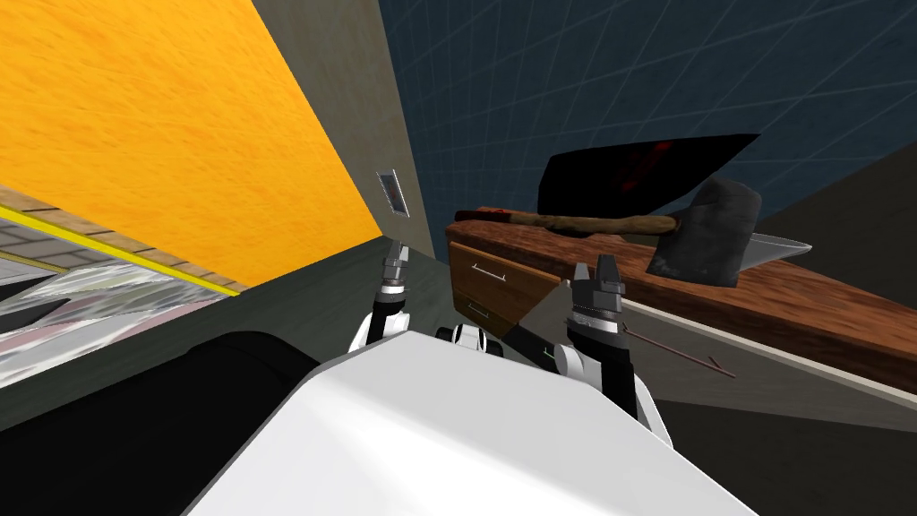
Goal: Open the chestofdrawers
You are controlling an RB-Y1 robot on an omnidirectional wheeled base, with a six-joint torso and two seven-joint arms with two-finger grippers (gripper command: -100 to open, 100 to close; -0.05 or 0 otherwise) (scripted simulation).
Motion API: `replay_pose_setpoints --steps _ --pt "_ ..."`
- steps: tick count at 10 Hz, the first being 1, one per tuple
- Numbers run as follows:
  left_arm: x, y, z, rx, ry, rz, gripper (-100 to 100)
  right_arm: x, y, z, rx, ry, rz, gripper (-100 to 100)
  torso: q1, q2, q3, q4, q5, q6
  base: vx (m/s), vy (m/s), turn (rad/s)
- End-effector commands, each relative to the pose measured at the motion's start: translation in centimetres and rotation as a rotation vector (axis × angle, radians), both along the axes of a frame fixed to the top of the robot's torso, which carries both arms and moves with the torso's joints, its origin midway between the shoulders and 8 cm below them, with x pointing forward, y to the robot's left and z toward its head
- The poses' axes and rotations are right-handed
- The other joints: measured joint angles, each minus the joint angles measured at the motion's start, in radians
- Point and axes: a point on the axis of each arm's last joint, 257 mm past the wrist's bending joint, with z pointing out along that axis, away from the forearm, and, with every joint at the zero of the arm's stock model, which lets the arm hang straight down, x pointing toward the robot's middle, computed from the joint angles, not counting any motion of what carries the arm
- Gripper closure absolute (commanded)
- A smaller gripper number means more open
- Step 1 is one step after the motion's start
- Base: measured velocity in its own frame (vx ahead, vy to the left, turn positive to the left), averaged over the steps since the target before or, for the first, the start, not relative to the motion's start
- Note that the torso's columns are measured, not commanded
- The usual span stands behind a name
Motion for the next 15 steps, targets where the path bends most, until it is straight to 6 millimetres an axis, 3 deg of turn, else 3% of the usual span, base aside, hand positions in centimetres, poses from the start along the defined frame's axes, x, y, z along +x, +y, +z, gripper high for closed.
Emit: replay_pose_setpoints --steps 1,15 --pt "0.0 0.0 0.0 0.0 0.0 0.0 0 0.02 0.05 -0.01 -0.084 -0.012 -0.038 -100 -0.001 0.001 0.0 0.0 0.0 0.0 0.016 0.047 -0.014" --pt "0.0 0.0 0.0 0.0 0.0 0.0 0 0.15 -0.75 -0.86 -0.489 -0.091 -0.293 -100 -0.001 0.001 0.0 0.0 0.0 0.0 0.023 0.06 -0.02"
